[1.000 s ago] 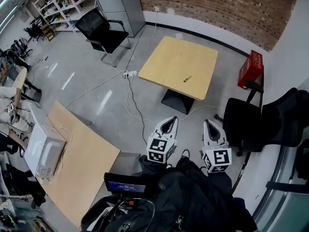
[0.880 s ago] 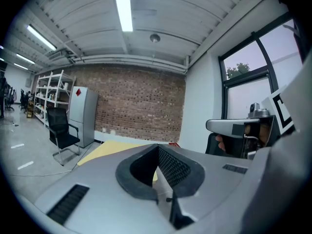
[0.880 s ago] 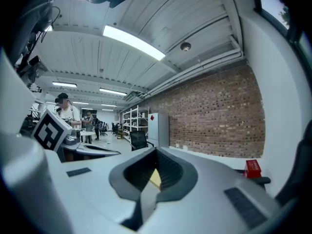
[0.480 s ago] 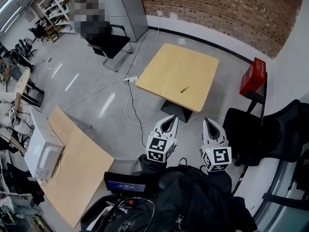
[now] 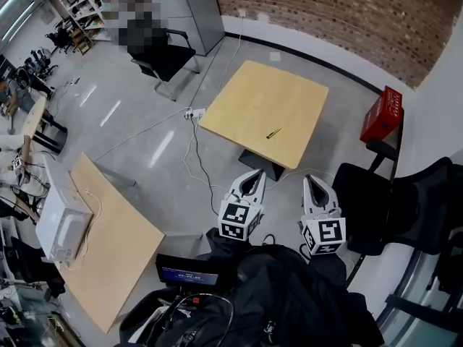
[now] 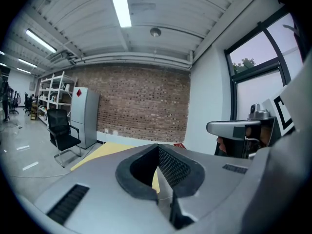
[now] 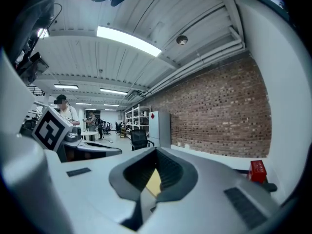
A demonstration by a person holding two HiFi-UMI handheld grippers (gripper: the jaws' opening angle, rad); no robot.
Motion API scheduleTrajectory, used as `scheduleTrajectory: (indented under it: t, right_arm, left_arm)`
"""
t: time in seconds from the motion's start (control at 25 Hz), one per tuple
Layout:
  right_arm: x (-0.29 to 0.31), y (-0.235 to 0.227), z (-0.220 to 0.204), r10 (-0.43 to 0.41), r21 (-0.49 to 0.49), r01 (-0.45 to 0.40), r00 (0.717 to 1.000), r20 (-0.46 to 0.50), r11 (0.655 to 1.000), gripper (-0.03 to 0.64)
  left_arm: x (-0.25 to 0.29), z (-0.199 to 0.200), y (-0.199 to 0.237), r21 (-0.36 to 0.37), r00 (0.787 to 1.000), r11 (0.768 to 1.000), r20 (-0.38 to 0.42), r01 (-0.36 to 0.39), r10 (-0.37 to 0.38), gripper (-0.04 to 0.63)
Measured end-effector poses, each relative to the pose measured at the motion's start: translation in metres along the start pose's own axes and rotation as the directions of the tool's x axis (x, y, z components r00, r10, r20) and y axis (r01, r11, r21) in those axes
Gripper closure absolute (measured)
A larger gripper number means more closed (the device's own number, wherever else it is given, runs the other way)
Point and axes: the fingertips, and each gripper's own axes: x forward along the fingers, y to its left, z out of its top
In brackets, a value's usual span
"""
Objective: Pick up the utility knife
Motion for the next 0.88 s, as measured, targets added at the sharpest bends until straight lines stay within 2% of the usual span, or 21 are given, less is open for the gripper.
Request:
scheduleTrajectory:
  t: [0.4, 0.88]
  right_arm:
    - [0.039, -0.009, -0.008, 0.008, 0.021, -0.007, 1.0, -0.026, 1.0, 0.614]
    - [0.131, -0.023, 0.013, -0.033, 0.026, 0.033, 0.999, -0.001, 0.999, 0.614]
  left_arm:
    - [0.027, 0.002, 0.03, 0.011, 1.0, 1.0, -0.016, -0.023, 0.023, 0.595]
    - [0.095, 0.033, 0.095, 0.033, 0.999, 0.998, -0.001, 0.048, -0.048, 0.595]
